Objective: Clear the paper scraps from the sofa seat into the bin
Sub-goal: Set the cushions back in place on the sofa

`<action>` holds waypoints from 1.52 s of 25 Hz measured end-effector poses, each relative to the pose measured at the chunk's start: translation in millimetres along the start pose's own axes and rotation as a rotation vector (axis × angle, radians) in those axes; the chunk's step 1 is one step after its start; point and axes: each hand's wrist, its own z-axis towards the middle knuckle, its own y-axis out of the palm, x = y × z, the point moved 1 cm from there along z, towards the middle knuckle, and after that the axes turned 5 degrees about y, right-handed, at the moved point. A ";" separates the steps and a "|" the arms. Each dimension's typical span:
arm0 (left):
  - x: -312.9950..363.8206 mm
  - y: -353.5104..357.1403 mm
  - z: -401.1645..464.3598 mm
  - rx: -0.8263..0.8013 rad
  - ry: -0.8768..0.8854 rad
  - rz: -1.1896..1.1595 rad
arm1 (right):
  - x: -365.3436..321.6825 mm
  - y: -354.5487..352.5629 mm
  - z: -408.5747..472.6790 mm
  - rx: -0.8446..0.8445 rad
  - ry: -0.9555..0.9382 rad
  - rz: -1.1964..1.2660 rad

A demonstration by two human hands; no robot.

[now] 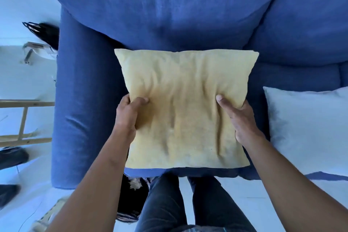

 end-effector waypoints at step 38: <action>82.9 29.1 -36.3 -0.156 0.406 0.583 | -100.9 2.5 -54.1 0.244 -0.164 -0.307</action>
